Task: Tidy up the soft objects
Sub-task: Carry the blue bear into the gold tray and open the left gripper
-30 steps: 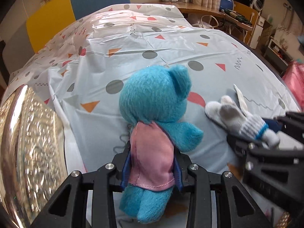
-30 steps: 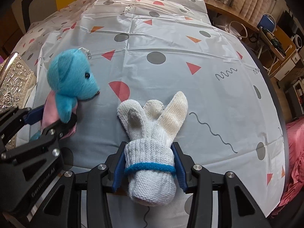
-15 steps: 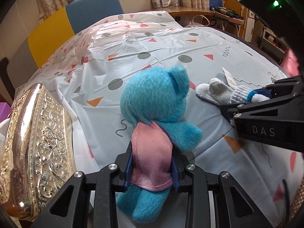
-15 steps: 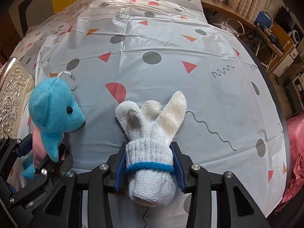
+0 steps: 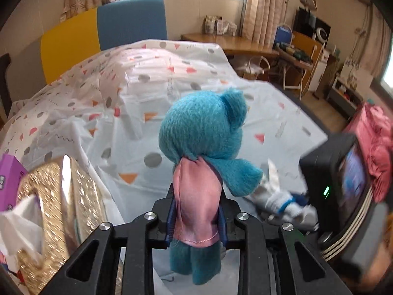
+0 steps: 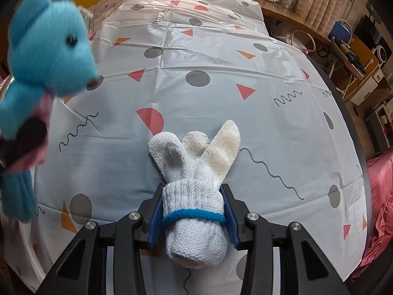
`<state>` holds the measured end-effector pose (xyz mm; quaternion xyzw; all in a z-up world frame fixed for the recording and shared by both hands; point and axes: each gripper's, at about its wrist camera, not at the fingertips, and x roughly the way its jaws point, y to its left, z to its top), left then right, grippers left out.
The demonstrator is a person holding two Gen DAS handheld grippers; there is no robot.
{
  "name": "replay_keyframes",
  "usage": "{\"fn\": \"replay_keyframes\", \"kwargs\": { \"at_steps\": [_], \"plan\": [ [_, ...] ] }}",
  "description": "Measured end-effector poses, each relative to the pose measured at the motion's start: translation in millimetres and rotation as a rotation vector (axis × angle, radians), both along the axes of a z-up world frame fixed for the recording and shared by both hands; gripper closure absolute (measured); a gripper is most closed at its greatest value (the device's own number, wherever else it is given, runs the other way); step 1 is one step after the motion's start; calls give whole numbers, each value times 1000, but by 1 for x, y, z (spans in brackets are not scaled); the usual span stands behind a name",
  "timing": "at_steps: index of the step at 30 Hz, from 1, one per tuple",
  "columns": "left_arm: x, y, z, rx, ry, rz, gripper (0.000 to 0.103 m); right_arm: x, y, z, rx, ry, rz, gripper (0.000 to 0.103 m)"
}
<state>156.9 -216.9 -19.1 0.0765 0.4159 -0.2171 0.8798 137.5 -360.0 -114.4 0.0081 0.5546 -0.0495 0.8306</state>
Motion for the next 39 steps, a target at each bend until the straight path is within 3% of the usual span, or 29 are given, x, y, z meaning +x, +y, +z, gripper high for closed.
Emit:
{"fn": "replay_keyframes", "kwargs": {
  "at_steps": [5,16,21,29,39],
  "plan": [
    [9,28,39,-100,-26,36,75,-3,3,1,-10,-3,6,60],
    [5,110,86,-172,-103,137,75,-7,15,3,-65,-30,29,60],
    [0,163,87,-191,-102,246,74,-8,18,4,-87,-39,39,60],
    [-27,247,86,-143,-171,423,73,-6,19,3,-108,-44,47,60],
    [-77,334,60,-87,-182,599,72,-10,26,3,-137,-56,56,60]
  ]
}}
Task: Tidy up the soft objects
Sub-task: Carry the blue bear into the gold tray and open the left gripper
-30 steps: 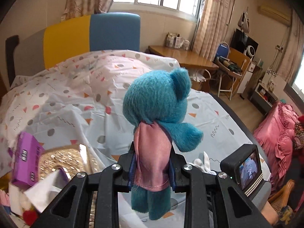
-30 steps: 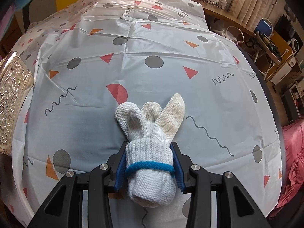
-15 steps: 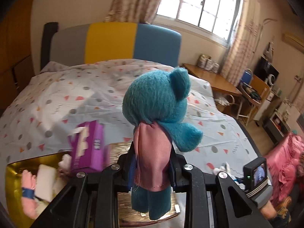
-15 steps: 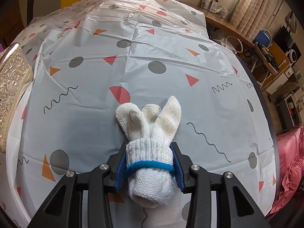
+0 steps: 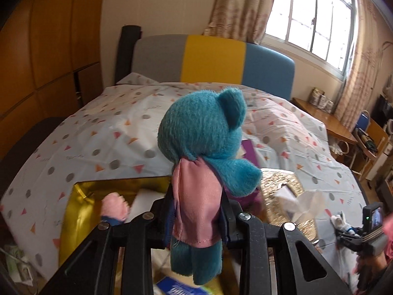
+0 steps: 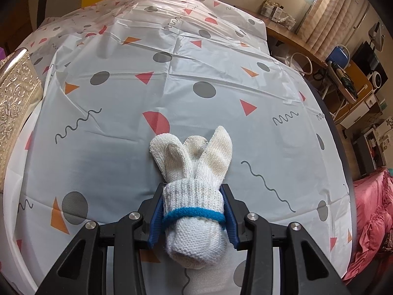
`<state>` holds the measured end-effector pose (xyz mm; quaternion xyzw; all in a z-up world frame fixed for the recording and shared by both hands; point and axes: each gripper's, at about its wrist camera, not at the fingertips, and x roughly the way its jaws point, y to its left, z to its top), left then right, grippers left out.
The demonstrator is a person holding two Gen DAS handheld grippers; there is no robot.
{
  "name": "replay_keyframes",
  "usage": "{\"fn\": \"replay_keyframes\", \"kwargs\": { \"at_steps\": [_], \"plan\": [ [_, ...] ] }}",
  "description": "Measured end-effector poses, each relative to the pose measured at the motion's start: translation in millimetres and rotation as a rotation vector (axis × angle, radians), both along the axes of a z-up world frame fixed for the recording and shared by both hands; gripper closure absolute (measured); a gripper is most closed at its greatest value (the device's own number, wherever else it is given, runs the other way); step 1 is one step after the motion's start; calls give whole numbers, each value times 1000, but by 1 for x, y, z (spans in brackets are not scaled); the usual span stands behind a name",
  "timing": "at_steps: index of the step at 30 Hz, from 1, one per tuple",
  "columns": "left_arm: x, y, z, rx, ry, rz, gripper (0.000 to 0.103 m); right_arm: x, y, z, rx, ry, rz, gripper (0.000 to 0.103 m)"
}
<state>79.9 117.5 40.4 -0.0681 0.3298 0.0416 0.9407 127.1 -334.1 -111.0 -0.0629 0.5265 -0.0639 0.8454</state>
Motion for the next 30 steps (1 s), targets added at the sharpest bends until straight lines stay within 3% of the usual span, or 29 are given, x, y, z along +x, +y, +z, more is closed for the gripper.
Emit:
{"fn": "replay_keyframes", "kwargs": {
  "at_steps": [7,19,26,30],
  "plan": [
    [-42,31,-21,40,7,71,72,-3,5,0,-28,-28,3,61],
    [-73,65,-41,29,41,139,72,-9,7,-1,-31,-62,-17,60],
    [-86,88,-65,-33,104,172,72,-12,11,0,-60,-71,-11,61],
    [-101,113,-79,-114,141,222,72,-12,11,0,-64,-72,-8,61]
  ]
}}
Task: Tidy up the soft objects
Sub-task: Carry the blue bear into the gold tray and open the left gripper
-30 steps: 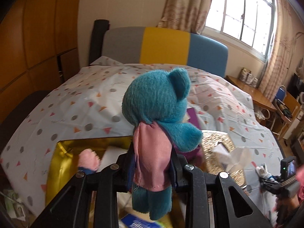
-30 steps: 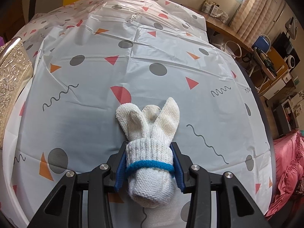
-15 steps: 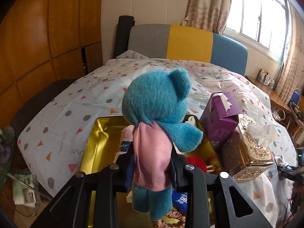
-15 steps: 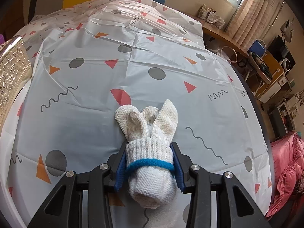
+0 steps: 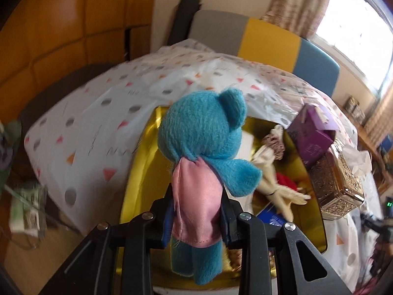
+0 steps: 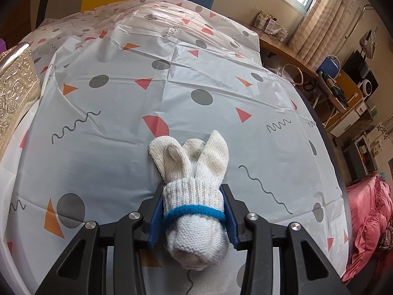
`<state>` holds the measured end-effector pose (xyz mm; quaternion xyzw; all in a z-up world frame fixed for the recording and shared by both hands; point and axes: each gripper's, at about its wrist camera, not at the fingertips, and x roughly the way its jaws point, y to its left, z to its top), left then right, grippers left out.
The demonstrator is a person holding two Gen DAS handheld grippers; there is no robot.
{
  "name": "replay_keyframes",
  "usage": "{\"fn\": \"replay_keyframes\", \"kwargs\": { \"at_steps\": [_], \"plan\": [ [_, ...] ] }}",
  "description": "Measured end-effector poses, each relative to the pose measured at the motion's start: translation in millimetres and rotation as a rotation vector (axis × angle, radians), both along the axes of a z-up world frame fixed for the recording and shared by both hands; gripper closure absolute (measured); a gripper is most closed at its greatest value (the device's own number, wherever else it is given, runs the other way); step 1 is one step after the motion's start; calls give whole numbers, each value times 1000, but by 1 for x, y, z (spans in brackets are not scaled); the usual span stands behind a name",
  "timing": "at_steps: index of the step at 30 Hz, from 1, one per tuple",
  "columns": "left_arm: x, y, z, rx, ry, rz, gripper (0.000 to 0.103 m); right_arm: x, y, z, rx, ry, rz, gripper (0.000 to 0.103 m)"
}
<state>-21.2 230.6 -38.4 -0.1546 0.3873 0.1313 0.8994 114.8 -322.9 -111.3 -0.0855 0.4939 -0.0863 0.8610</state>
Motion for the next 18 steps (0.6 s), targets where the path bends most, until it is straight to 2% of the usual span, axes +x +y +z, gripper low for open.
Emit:
{"fn": "replay_keyframes", "kwargs": {
  "at_steps": [8,15,18],
  "plan": [
    [-22,24,-21,-106,48,74,72,1,1,0,-1,6,4,61],
    [5,16,-33,-190,72,67,71,2,1,0,-3,10,6,61],
    [19,14,-45,-177,104,75,67,2,1,0,-6,10,4,61]
  ]
}}
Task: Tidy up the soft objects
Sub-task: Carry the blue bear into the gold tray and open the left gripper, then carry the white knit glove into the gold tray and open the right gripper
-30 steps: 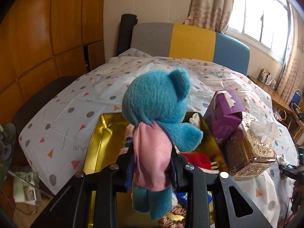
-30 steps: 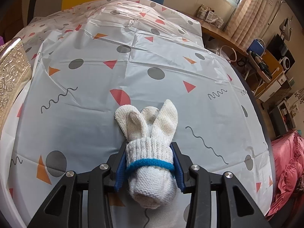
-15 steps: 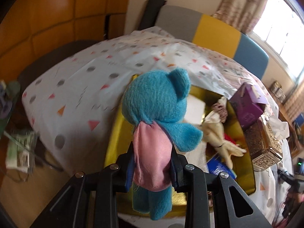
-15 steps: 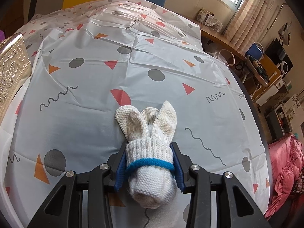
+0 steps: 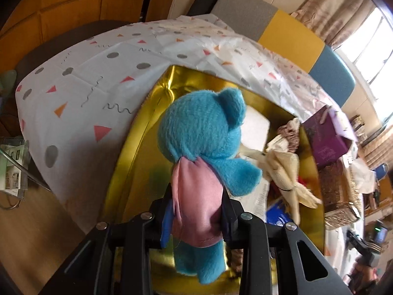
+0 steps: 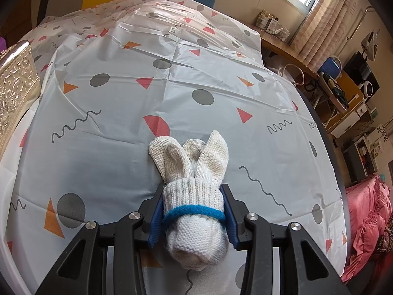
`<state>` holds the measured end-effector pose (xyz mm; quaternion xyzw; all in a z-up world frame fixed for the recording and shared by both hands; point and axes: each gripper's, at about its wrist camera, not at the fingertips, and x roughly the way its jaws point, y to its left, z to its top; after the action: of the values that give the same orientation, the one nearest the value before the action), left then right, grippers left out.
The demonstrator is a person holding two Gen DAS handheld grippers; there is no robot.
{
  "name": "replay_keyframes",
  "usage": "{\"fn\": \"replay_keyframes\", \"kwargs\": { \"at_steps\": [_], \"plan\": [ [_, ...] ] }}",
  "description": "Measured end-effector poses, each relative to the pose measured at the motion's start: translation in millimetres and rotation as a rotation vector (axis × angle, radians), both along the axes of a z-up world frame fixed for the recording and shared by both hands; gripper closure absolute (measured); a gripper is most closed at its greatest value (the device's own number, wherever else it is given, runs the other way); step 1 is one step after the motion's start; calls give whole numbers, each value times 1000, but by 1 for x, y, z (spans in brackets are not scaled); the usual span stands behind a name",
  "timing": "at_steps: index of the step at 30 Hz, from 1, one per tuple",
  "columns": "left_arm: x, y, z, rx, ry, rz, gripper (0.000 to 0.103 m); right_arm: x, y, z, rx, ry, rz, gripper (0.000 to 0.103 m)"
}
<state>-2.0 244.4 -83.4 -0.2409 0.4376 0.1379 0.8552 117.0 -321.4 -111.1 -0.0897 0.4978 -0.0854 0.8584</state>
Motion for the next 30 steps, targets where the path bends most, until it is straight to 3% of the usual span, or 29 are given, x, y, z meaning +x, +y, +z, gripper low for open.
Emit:
{"fn": "replay_keyframes", "kwargs": {
  "at_steps": [5,8,9,12,17,21,30],
  "plan": [
    [9,1,-12,11,55,1,59,0,0,-1,-2,0,0,61],
    [4,-6,-6,73,44,-22,55,1,-1,-1,10,4,-10,61],
    [3,-8,-5,93,43,-23,47,1,-3,0,19,7,-15,61],
    [-5,-12,5,166,11,-4,38,2,-7,1,45,14,-30,60],
    [-11,-15,11,262,-3,-13,39,5,-15,3,112,28,-63,59],
    [-9,-13,1,241,34,-26,48,4,-16,5,132,31,-71,59],
    [-14,-18,5,302,6,-11,47,3,-20,7,132,25,-94,62]
  ]
}}
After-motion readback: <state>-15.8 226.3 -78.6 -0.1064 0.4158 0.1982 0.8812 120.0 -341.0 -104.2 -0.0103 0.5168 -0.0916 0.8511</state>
